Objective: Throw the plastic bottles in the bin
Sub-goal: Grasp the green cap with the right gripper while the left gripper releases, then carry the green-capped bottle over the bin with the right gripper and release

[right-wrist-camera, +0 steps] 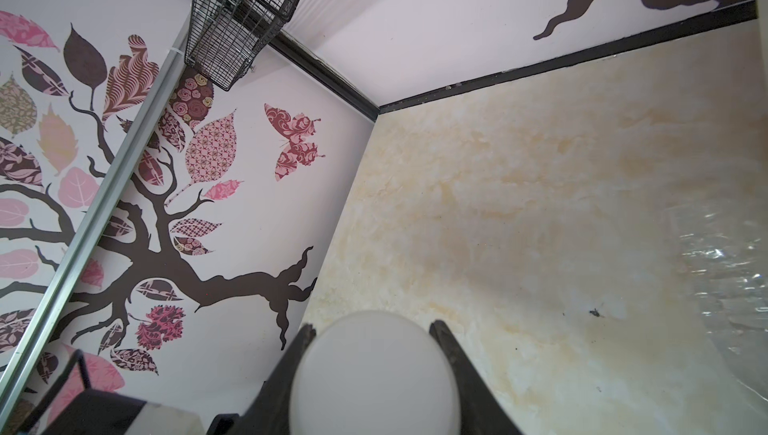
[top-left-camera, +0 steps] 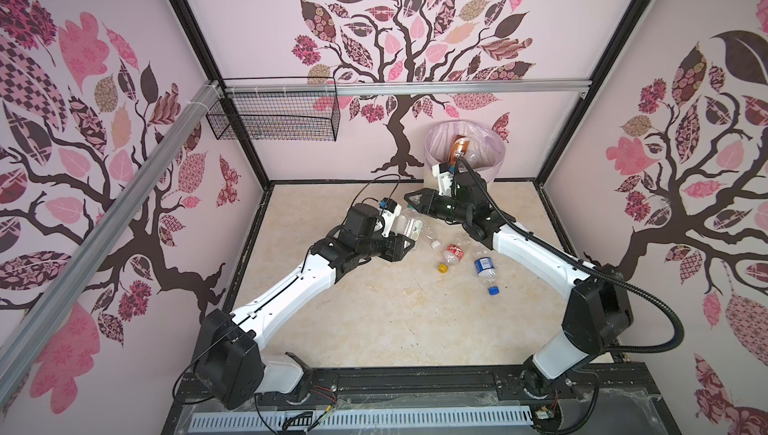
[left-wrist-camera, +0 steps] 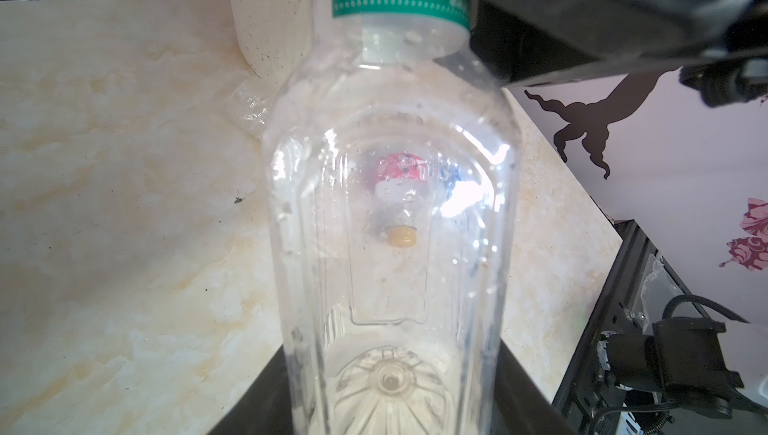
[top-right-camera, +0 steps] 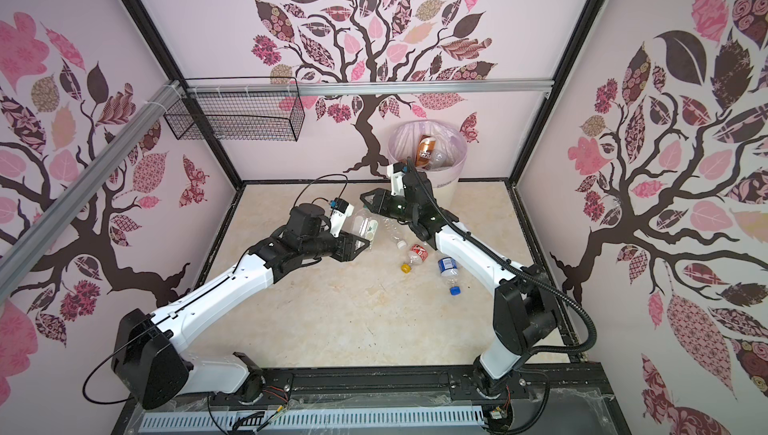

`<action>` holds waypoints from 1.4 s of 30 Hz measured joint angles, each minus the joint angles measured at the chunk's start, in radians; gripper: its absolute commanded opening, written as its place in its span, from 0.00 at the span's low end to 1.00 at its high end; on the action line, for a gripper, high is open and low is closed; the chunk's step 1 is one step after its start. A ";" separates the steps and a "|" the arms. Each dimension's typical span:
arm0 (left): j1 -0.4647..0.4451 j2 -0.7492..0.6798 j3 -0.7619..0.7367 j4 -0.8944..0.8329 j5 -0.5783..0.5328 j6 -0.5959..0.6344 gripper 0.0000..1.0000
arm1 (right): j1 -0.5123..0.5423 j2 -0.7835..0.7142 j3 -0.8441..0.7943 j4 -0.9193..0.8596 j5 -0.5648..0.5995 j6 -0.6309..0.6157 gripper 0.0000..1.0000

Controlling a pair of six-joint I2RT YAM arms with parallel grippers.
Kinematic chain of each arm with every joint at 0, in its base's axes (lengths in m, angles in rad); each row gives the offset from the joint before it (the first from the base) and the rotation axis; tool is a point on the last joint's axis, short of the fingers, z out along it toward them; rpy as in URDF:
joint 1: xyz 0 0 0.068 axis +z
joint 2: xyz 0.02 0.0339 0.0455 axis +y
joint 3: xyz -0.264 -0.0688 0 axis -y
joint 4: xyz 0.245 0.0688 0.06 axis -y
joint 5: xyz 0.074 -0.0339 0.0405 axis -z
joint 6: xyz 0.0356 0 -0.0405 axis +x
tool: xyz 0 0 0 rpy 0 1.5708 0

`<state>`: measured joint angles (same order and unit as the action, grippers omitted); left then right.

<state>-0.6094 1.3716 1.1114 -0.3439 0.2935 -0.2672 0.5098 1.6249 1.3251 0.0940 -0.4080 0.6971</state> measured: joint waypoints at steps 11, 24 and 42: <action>-0.002 -0.001 -0.001 0.006 -0.001 -0.004 0.79 | 0.001 0.001 0.028 -0.027 0.017 -0.039 0.18; -0.007 -0.090 0.012 -0.007 -0.054 0.003 0.98 | -0.079 0.013 0.270 -0.220 0.147 -0.225 0.17; -0.015 -0.016 0.239 0.006 -0.058 0.011 0.98 | -0.153 0.125 1.046 -0.252 0.695 -0.711 0.17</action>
<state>-0.6243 1.3552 1.3506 -0.3382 0.2359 -0.2562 0.3569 1.7500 2.3711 -0.1577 0.2874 -0.0135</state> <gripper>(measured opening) 0.982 0.428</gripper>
